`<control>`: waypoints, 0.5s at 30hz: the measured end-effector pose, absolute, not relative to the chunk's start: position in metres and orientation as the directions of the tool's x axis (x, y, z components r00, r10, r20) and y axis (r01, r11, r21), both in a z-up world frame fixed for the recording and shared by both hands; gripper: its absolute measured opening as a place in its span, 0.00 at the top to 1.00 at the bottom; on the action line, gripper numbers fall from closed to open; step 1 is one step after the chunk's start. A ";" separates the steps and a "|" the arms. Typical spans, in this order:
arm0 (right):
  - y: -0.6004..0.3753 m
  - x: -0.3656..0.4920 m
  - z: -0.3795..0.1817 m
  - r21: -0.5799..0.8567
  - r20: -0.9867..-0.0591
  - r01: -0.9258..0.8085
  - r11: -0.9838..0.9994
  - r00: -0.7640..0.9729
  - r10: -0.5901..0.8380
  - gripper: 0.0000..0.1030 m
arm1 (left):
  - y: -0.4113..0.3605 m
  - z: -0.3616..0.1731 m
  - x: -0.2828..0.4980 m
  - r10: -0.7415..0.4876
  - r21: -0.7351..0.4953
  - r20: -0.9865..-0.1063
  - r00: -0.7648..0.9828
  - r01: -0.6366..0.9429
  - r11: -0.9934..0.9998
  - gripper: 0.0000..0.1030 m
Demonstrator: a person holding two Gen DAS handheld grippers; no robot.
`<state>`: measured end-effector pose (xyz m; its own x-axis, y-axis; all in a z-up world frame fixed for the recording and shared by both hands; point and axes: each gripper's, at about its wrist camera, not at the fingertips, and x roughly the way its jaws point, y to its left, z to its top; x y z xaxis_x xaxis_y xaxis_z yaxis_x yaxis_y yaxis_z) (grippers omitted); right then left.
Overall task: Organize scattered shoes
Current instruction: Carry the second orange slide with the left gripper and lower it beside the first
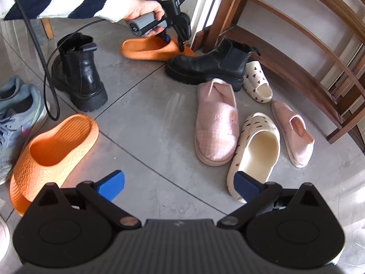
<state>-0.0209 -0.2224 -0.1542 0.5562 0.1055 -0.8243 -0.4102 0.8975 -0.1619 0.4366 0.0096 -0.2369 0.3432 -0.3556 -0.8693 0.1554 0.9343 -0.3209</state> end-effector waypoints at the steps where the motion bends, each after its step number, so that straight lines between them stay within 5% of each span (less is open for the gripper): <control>1: -0.222 -0.023 -0.155 -0.161 -0.825 -0.412 0.897 0.555 0.107 0.00 | 0.007 -0.233 0.434 -0.360 -0.315 -0.866 0.347 0.179 0.932 0.90; 15: -0.227 -0.052 -0.137 -0.208 -0.764 -0.409 0.889 0.636 0.113 0.00 | 0.004 -0.091 0.319 -0.533 -0.150 -0.762 0.369 0.699 0.699 0.92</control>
